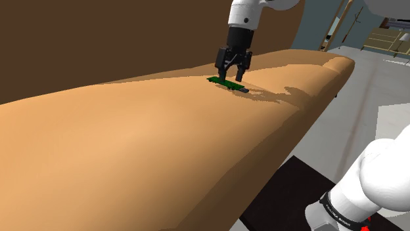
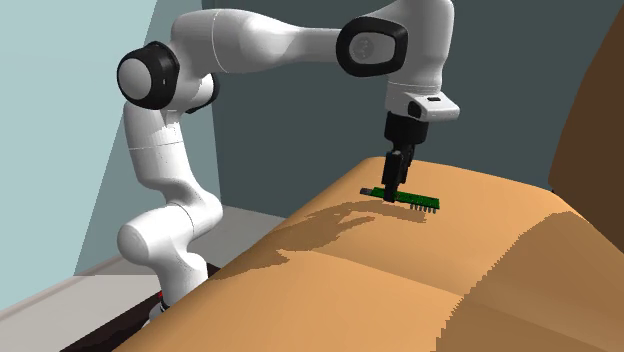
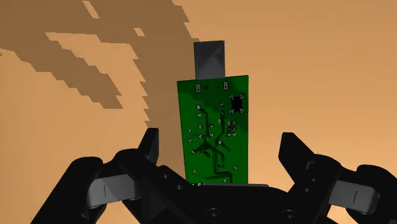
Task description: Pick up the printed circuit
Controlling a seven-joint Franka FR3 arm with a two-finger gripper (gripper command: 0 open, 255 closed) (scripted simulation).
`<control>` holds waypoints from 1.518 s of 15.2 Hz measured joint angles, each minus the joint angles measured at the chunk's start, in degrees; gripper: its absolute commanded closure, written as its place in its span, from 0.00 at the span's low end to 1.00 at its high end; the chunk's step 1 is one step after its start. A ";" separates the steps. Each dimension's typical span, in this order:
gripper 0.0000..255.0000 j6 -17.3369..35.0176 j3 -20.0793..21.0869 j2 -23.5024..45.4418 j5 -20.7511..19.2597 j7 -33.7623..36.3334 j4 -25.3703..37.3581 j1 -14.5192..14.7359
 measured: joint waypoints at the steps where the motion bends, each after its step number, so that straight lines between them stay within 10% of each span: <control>1: 0.00 0.72 0.04 0.06 0.00 -0.07 -0.66 0.03; 2: 0.00 1.28 0.04 -0.04 0.02 -0.19 -1.34 0.02; 3: 1.00 1.57 0.00 -0.16 0.04 -0.32 -1.76 -0.01; 23: 1.00 -4.91 -0.14 1.02 -0.19 0.70 6.00 -0.08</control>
